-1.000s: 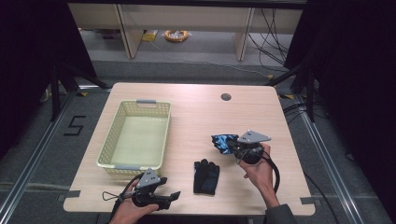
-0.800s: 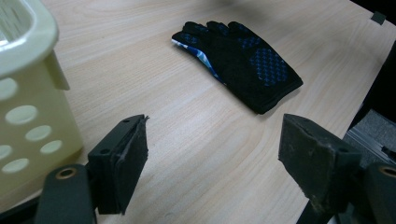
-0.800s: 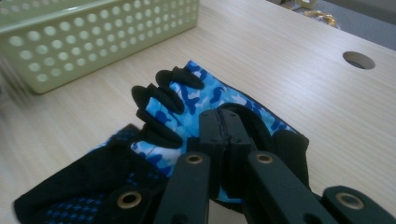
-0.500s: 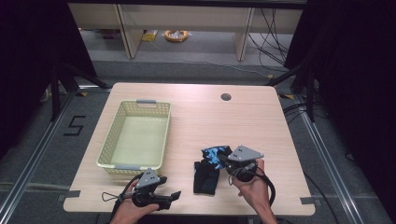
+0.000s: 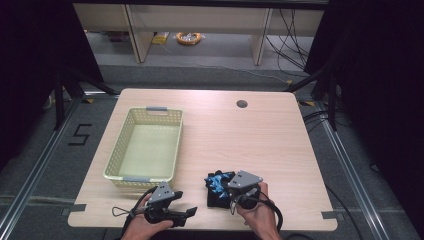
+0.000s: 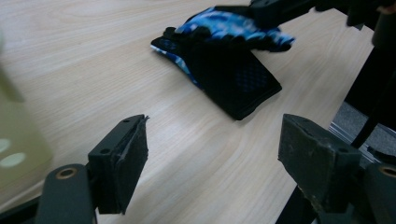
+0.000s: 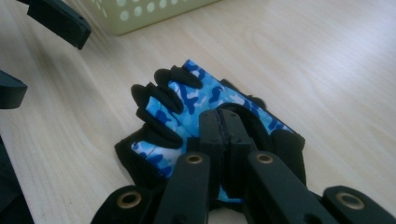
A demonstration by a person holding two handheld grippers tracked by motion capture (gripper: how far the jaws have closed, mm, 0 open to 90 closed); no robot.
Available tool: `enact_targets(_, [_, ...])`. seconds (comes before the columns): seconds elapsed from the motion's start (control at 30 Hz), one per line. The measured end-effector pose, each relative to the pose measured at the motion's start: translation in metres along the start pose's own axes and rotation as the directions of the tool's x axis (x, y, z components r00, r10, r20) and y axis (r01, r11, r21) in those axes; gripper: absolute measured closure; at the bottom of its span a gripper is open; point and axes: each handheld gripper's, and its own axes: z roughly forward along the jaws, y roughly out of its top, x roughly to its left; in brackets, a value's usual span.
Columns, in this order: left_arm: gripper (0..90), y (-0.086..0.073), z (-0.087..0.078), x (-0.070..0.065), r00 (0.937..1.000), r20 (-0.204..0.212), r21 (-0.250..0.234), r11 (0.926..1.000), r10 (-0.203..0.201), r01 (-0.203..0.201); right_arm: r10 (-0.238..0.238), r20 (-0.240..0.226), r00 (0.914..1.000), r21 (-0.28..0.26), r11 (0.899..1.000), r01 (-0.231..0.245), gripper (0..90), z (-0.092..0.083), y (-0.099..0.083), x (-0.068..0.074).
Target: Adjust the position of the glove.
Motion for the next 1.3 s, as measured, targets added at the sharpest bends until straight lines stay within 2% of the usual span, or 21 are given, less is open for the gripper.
enact_targets(0.07, [24.8,0.000,0.003,-0.002,1.0000,0.003,-0.001,1.0000,0.001,-0.001,-0.012,-0.004,0.9999,0.012,1.000,0.012,89.3,0.005,-0.001,0.001])
enact_targets(0.1, [25.1,0.001,0.004,-0.003,0.9999,0.007,0.013,0.9999,-0.008,0.008,0.015,-0.013,0.9998,0.031,0.999,-0.014,89.2,0.007,-0.002,0.004])
enact_targets(0.17, [26.5,0.001,0.007,-0.003,0.9999,0.000,0.004,0.9999,0.011,-0.011,0.001,-0.025,0.9997,0.034,0.999,0.000,89.3,0.012,-0.004,0.004])
enact_targets(0.2, [27.0,0.001,0.008,-0.004,0.9999,0.008,0.025,0.9996,-0.010,0.009,0.021,-0.026,0.9994,0.048,0.999,-0.019,89.2,0.013,-0.004,0.006])
enact_targets(0.3, [29.0,0.002,0.014,-0.004,1.0000,-0.001,0.008,0.9999,0.007,-0.007,0.017,-0.043,0.9989,0.064,0.998,-0.014,89.0,0.015,-0.005,0.007])
enact_targets(0.33, [29.5,0.003,0.016,-0.005,0.9999,0.008,0.020,0.9997,-0.012,0.012,0.023,-0.047,0.9986,0.065,0.998,-0.020,88.9,0.016,-0.006,0.008])
enact_targets(0.43, [32.8,0.006,0.021,-0.007,0.9998,0.005,0.025,0.9995,0.017,-0.017,0.027,-0.055,0.9981,0.065,0.998,-0.023,88.4,0.020,-0.008,0.009])
enact_targets(0.57, [37.1,0.008,0.030,-0.007,0.9996,0.013,0.033,0.9991,0.025,-0.026,0.034,-0.065,0.9973,0.070,0.997,-0.030,87.3,0.019,-0.008,0.008])
enact_targets(0.73, [45.2,0.010,0.042,-0.005,0.9994,-0.006,0.067,0.9972,0.033,-0.033,0.042,-0.072,0.9965,0.066,0.997,-0.037,84.0,0.020,-0.010,0.006])
enact_targets(0.8, [48.0,0.011,0.044,-0.003,0.9993,-0.003,0.083,0.9958,0.038,-0.038,0.048,-0.067,0.9965,0.036,0.998,-0.046,80.7,0.021,-0.011,0.005])
enact_targets(0.83, [49.5,0.011,0.046,-0.003,0.9998,0.001,0.080,0.9966,0.021,-0.021,0.056,-0.074,0.9957,0.007,0.998,-0.056,77.5,0.019,-0.011,0.002])
enact_targets(0.87, [50.3,0.010,0.047,-0.003,0.9999,0.003,0.078,0.9968,0.017,-0.017,0.065,-0.086,0.9942,0.040,0.997,-0.062,76.5,0.013,-0.009,-0.001])
enact_targets(0.93, [51.9,0.010,0.048,-0.004,0.9997,0.008,0.084,0.9962,0.022,-0.023,0.075,-0.057,0.9955,0.017,0.997,-0.074,74.8,0.005,-0.007,-0.008])
enact_targets(0.97, [53.1,0.011,0.046,-0.002,0.9992,0.014,0.119,0.9921,0.038,-0.040,0.079,-0.037,0.9962,0.010,0.997,-0.078,74.3,0.001,-0.008,-0.014])
enact_targets(1.03, [54.7,0.010,0.048,-0.005,0.9996,0.014,0.090,0.9956,0.023,-0.024,0.083,-0.008,0.9965,0.005,0.997,-0.083,73.5,-0.004,-0.012,-0.027])
enact_targets(1.1, [55.0,0.011,0.048,-0.004,0.9997,0.023,0.091,0.9958,-0.001,-0.001,0.130,0.003,0.9915,0.020,0.991,-0.130,73.3,-0.006,-0.018,-0.034])
enact_targets(1.13, [55.0,0.011,0.048,-0.004,0.9997,0.023,0.091,0.9958,-0.001,-0.001,0.130,0.003,0.9915,0.020,0.991,-0.130,73.3,-0.006,-0.018,-0.034])
enact_targets(1.17, [55.5,0.011,0.049,-0.003,0.9994,0.023,0.089,0.9957,-0.027,0.025,0.166,0.002,0.9862,0.051,0.985,-0.166,72.0,-0.006,-0.023,-0.038])
enact_targets(1.23, [56.9,0.012,0.048,-0.001,0.9997,0.023,0.097,0.9952,0.005,-0.007,0.146,0.007,0.9893,0.040,0.989,-0.146,71.4,-0.004,-0.025,-0.043])
enact_targets(1.27, [57.9,0.012,0.049,-0.002,0.9998,0.020,0.085,0.9964,-0.008,0.006,0.155,0.007,0.9879,0.037,0.987,-0.155,70.6,-0.002,-0.025,-0.044])
enact_targets(1.3, [59.4,0.012,0.049,-0.002,0.9997,0.022,0.085,0.9964,-0.005,0.003,0.184,-0.010,0.9830,0.065,0.981,-0.182,69.9,-0.002,-0.026,-0.044])
